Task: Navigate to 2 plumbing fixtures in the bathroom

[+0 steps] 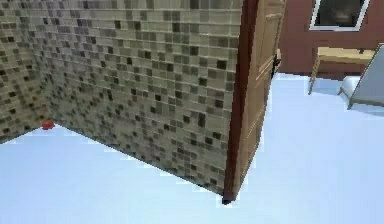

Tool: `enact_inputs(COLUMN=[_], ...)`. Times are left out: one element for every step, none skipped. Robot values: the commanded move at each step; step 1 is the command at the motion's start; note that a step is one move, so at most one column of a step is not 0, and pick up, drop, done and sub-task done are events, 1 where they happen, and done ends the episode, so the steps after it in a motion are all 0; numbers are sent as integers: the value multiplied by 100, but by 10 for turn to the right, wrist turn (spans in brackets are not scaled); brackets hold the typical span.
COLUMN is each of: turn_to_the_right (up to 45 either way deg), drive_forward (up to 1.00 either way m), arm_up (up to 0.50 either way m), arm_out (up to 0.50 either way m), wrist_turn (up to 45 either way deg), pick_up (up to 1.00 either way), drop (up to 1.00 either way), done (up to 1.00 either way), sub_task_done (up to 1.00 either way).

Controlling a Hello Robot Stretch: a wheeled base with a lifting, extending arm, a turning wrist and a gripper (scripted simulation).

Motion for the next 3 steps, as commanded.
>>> enact_inputs(turn_to_the_right=[0, -450, -150], drive_forward=[20, 0, 0], arm_up=[0, 0, 0], arm_out=[0, 0, 0], wrist_turn=[0, 0, 0], pick_up=[0, 0, 0], drop=[0, 0, 0], done=[0, 0, 0], sub_task_done=[0, 0, 0])
